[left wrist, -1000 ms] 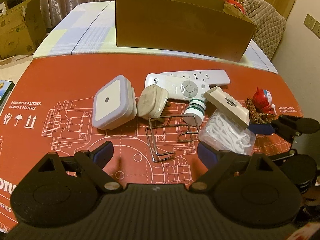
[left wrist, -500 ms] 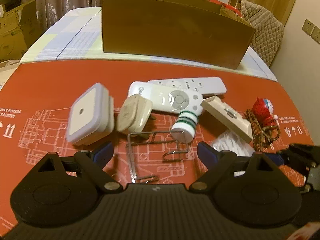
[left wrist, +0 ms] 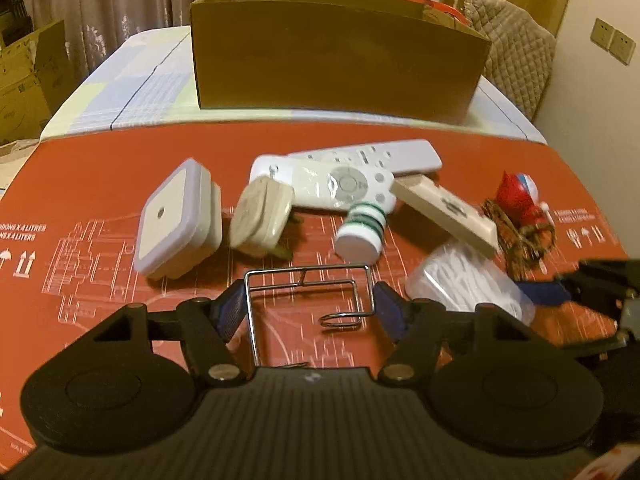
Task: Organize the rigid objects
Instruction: 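Grasp the wire hook rack with the left gripper while the right grasps the floss box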
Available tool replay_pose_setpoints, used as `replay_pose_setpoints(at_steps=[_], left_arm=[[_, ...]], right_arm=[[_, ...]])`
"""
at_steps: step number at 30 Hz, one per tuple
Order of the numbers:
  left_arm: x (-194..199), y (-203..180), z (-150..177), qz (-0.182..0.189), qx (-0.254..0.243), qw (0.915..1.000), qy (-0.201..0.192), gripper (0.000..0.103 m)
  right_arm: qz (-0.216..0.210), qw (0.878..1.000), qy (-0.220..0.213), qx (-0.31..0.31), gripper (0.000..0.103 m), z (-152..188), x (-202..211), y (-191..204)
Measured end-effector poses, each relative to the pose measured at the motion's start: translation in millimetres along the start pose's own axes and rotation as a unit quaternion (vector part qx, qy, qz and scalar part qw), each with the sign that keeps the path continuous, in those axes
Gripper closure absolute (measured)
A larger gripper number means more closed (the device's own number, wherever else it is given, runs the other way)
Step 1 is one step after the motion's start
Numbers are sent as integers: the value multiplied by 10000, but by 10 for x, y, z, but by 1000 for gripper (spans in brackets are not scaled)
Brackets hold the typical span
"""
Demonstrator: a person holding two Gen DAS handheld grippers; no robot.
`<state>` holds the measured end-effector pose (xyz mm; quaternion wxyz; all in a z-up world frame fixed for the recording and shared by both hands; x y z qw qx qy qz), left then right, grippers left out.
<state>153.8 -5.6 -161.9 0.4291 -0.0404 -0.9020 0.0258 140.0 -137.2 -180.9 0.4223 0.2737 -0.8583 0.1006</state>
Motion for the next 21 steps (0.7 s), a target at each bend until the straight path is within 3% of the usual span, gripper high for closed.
replay_pose_setpoints(at_steps=[21], left_arm=[[439, -13, -109, 148, 22, 9996, -249, 40]], right_arm=[[22, 9995, -232, -193, 51, 47, 471, 171]])
Point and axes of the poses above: each gripper's, at about its wrist camera, not at the fingertips, and x roughly against the way its jaws point, y to its left, z to its underside, the point moved 9 cm from there along -x, roughly the way its jaws point, and after that the axes turned 1 degree about -x, right-handed, at the moved point
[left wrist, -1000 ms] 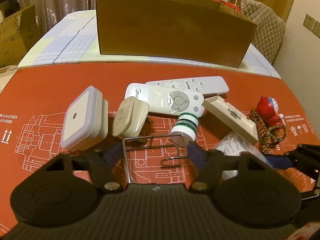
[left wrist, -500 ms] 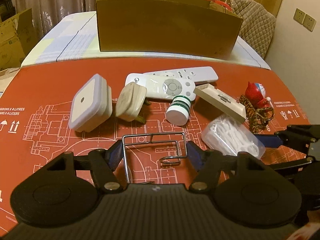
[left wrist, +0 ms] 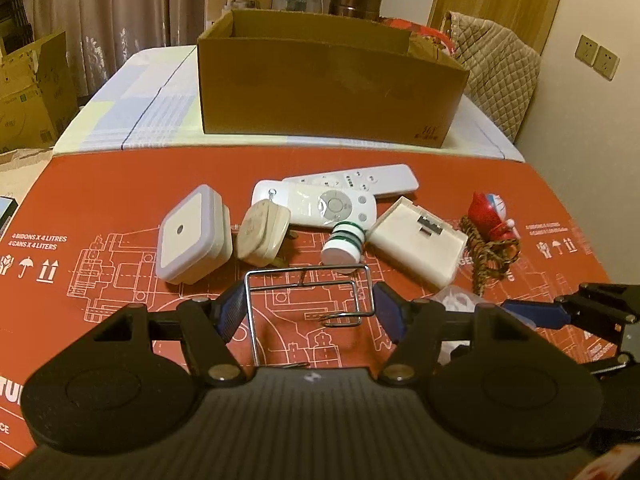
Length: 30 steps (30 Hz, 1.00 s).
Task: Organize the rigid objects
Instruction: 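Grasp the wire hook rack with the left gripper while the right grasps the floss box, then carry both items into the cardboard box and open both grippers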
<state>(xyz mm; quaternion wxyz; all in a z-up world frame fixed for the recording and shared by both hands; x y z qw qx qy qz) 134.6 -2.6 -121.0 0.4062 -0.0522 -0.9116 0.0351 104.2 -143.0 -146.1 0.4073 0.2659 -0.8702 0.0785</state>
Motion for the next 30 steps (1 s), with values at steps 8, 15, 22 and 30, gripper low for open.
replay_pose_setpoints(at_steps=[8, 15, 22, 30], left_arm=[[167, -4, -48, 28, 30, 9999, -130, 40], [296, 21, -198, 53, 30, 9996, -281, 40], [419, 49, -651, 160, -38, 9982, -579, 40], [357, 70, -1484, 396, -142, 9953, -878, 40]], right_arm=[[95, 9999, 44, 18, 51, 71, 58, 35], [158, 9992, -355, -20, 51, -179, 266, 4], [233, 9956, -906, -52, 51, -822, 475, -157], [263, 9885, -1469, -240, 51, -1832, 544, -527]])
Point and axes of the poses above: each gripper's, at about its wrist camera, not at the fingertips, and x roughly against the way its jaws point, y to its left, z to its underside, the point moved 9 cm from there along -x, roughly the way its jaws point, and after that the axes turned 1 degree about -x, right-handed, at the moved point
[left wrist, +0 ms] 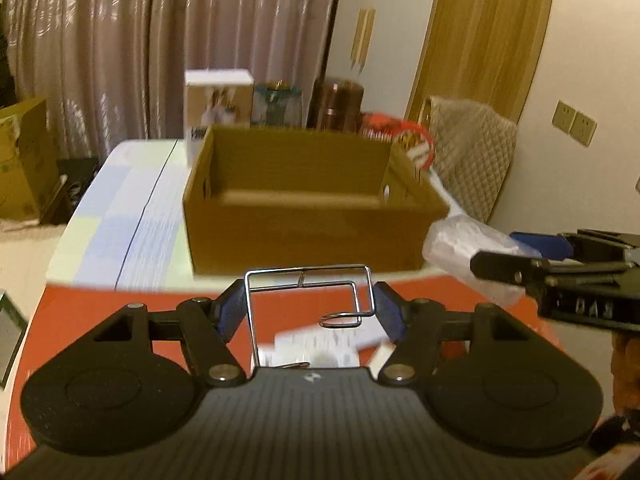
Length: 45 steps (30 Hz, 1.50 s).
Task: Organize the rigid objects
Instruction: 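Carry both items into the cardboard box and open both grippers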
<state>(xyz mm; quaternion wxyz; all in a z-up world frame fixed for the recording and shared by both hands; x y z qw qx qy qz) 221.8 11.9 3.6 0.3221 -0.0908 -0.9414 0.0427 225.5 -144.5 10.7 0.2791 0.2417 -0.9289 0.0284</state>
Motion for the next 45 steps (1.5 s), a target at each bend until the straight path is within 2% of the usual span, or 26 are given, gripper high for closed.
replay_pose_setpoints(at_steps=[7, 13, 23, 34, 35, 36, 38, 45], left_arm=[[-447, 141, -789, 10, -5, 9999, -150, 40], [-887, 267, -1089, 16, 83, 10000, -8, 40], [-1465, 385, -1072, 2, 193, 9990, 399, 40], [-1715, 404, -1089, -25, 161, 9989, 436, 39], [-1738, 408, -1084, -42, 180, 9987, 471, 38], [-1748, 409, -1081, -53, 200, 9986, 488, 31], [-1721, 425, -1085, -126, 207, 9989, 392, 25], [-1652, 481, -1024, -207, 213, 9989, 365, 25]], right_arm=[[212, 9989, -24, -420, 51, -670, -551, -483], [337, 9970, 270, -644, 51, -847, -964, -720], [368, 9943, 642, -768, 51, -780, -1406, -816], [415, 9922, 807, -854, 51, -703, -1615, -902], [419, 9921, 815, -863, 51, -697, -1623, -908], [425, 9919, 818, -873, 51, -691, -1627, -916], [426, 9917, 813, -899, 51, -682, -1631, -925], [453, 9910, 878, -907, 51, -612, -1657, -941]])
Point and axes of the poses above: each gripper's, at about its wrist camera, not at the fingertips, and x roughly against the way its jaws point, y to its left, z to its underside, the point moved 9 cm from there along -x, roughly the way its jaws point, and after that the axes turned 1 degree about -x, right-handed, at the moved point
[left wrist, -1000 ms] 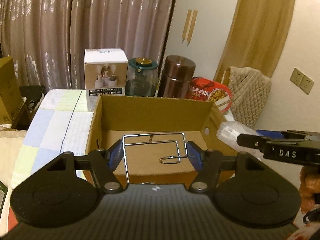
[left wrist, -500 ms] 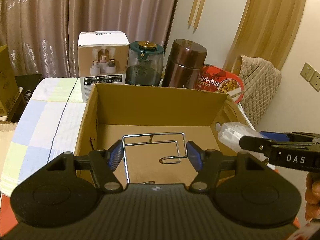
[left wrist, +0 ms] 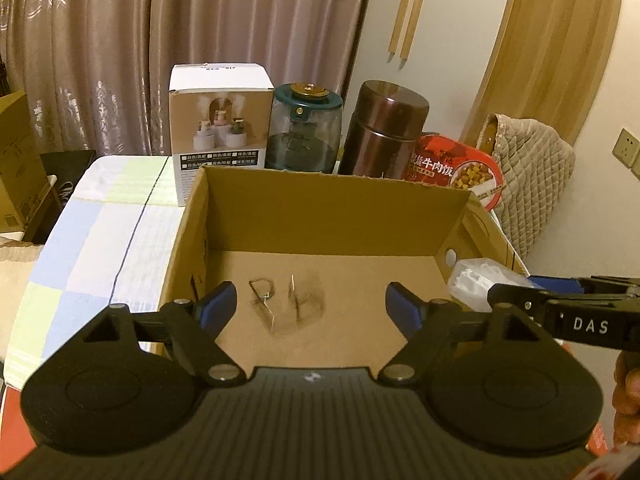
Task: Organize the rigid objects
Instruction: 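Carry both items into the cardboard box and open both grippers, then withdraw both tools from the box back toward the mat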
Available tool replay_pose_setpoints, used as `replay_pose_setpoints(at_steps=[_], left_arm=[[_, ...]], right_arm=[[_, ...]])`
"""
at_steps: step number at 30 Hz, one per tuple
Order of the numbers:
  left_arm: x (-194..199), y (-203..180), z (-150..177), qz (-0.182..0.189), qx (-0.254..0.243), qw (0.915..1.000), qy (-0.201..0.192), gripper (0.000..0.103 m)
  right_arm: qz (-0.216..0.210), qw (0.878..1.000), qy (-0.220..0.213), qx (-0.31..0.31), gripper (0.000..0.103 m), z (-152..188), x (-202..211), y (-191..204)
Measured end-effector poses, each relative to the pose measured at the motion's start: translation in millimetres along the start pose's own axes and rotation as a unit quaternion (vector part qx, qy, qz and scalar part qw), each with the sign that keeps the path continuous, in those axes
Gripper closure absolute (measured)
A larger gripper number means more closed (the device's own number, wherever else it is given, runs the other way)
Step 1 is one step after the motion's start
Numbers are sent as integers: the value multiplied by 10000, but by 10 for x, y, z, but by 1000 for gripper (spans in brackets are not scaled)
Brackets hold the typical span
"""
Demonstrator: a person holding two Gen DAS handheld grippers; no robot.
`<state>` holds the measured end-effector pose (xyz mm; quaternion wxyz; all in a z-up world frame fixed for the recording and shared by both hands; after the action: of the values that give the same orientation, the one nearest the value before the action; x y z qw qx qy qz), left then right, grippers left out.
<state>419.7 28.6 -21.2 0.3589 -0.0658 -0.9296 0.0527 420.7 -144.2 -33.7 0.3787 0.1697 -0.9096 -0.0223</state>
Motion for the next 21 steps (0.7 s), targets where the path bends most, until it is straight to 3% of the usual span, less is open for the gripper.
replay_pose_setpoints(at_steps=[16, 21], left_arm=[[83, 52, 71, 2, -14, 10000, -3, 25], [163, 62, 73, 11, -1, 10000, -67, 25]], right_arm=[[97, 9999, 70, -57, 51, 50, -99, -39], [-213, 9992, -64, -328, 49, -4, -69, -95]])
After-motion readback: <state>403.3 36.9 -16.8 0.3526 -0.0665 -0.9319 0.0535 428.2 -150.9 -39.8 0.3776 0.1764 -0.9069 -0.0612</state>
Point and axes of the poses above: each gripper's, at about its wrist camera, not at the fingertips, and x roughly against the way its jaws point, y to its left, z to its underside, the point moved 9 cm from there along -x, roughly the way its jaws point, and after that the axes turned 1 degree about -x, right-handed, at the moved point
